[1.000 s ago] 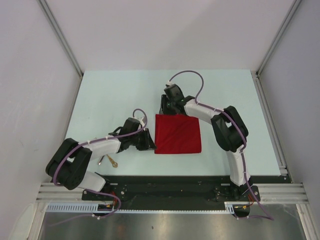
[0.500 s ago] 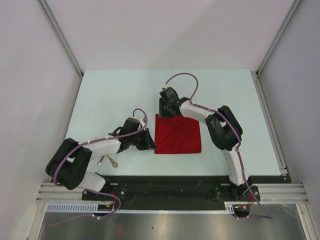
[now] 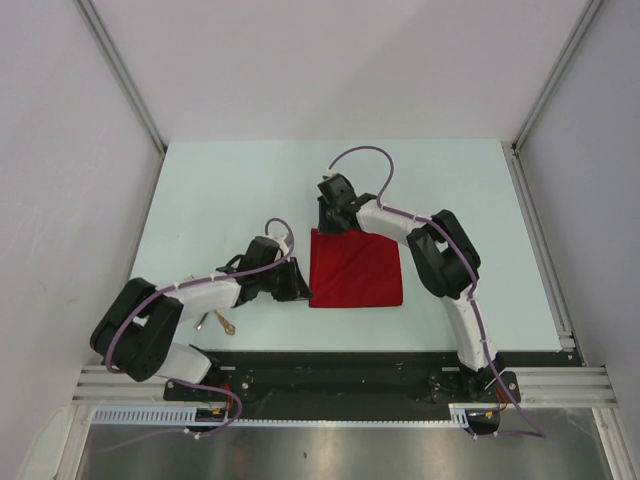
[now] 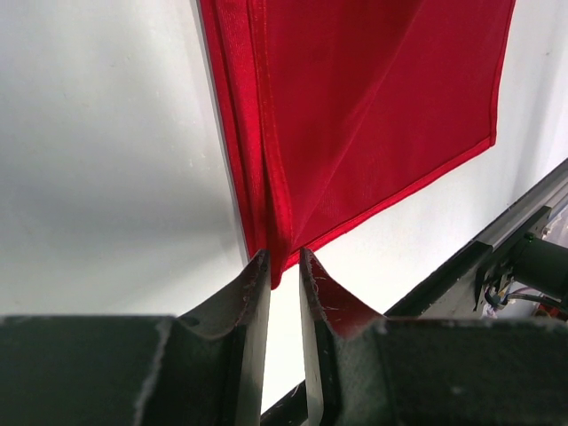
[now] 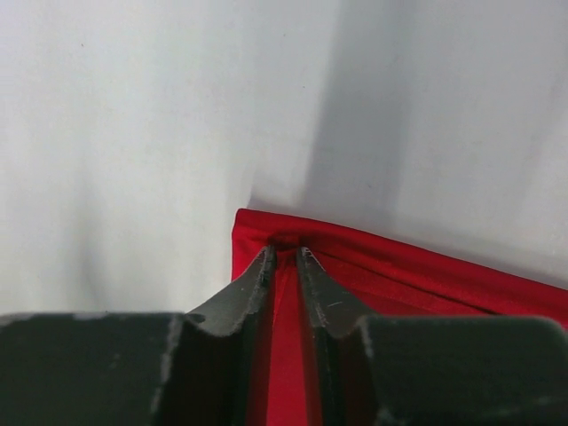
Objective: Fold the napkin into a case and place the utensils inside
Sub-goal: Smooth out the upper triangle-folded napkin at the center of the board.
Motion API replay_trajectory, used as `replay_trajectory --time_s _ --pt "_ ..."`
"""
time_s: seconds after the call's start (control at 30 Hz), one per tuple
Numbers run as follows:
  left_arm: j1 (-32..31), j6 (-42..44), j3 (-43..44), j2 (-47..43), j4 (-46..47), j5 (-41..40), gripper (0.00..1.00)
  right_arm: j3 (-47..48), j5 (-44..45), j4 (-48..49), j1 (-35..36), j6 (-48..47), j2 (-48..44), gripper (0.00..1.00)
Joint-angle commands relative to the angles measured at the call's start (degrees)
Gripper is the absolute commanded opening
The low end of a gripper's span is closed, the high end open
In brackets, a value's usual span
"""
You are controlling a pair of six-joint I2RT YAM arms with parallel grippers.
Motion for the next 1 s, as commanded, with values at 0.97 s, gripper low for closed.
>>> replay_trajectory --time_s 0.97 --pt "-0.08 -2.90 4.83 -1.62 1.99 5.53 0.26 4.39 -8.29 -0.52 -3.73 -3.69 -4.45 0.35"
